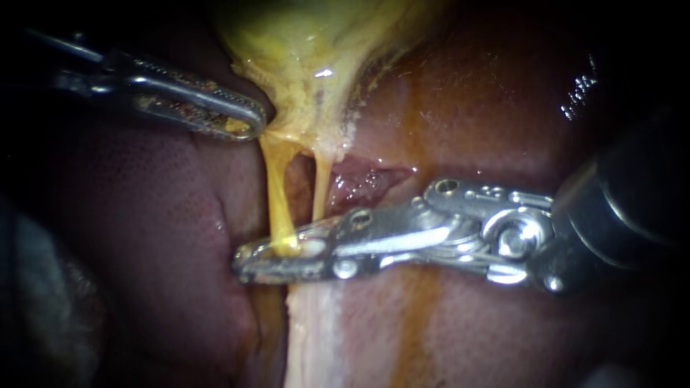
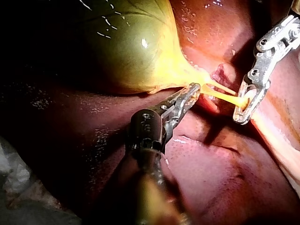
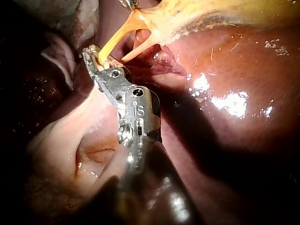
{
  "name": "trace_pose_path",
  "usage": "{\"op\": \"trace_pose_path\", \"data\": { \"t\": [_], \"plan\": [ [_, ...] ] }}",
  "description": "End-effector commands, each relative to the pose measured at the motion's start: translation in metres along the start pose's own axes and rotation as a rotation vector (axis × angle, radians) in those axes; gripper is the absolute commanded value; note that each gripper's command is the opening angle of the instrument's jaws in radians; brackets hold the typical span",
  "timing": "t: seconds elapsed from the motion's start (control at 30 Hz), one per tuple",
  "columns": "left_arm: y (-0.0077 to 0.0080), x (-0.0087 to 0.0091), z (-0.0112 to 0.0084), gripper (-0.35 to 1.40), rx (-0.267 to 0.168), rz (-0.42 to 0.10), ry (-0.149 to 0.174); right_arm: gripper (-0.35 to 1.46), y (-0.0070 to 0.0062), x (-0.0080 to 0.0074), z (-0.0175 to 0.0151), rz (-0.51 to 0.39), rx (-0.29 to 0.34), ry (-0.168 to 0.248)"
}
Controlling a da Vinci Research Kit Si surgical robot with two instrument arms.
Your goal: Clipping first clip left tube
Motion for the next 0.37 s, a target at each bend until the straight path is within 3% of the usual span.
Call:
{"op": "trace_pose_path", "data": {
  "t": [0.03, 0.3, 0.37],
  "plan": [
    [0.0000, 0.0000, 0.0000, -0.35, 0.000, 0.000, 0.000, -0.35, 0.0002, -0.0002, 0.0000, -0.003, -0.002, 0.001],
    [0.0000, 0.0001, 0.0001, -0.35, 0.001, 0.000, 0.000, -0.34, 0.0011, -0.0011, 0.0001, -0.003, 0.008, -0.009],
    [0.0000, 0.0001, 0.0001, -0.35, 0.000, 0.000, 0.000, 0.01, 0.0015, -0.0016, 0.0003, -0.006, 0.009, -0.011]
  ]
}}
